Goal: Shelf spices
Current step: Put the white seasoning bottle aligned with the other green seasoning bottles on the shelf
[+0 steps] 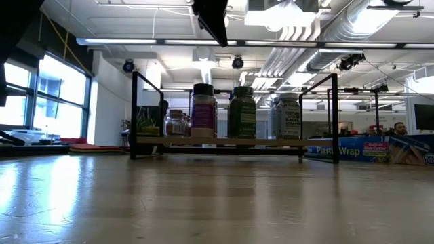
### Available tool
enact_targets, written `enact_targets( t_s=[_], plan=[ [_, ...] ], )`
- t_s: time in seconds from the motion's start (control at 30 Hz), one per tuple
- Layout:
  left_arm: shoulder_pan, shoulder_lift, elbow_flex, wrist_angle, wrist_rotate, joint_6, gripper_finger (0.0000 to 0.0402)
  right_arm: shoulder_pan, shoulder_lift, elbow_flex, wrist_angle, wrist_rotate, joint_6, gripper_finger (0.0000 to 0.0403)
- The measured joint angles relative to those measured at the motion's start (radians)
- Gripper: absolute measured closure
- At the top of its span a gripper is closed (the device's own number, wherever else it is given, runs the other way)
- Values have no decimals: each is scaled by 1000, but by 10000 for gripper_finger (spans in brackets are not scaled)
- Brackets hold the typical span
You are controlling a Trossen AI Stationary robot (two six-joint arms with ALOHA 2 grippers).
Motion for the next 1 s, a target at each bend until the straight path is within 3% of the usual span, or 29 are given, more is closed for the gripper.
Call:
enact_targets(
  t_s=[0.57,0.7,0.87,1.0],
  plan=[
    [-26,0,0,-1,7,-46,401,19,136,0,20,69,-70,81],
    [-28,0,0,-8,4,-46,401,19,140,0,23,102,-73,123],
    [-28,-11,0,-18,0,-53,401,6,140,0,21,153,-100,212],
    [-28,-29,0,-20,-1,-52,401,-12,140,0,20,136,-116,215]
  ],
)
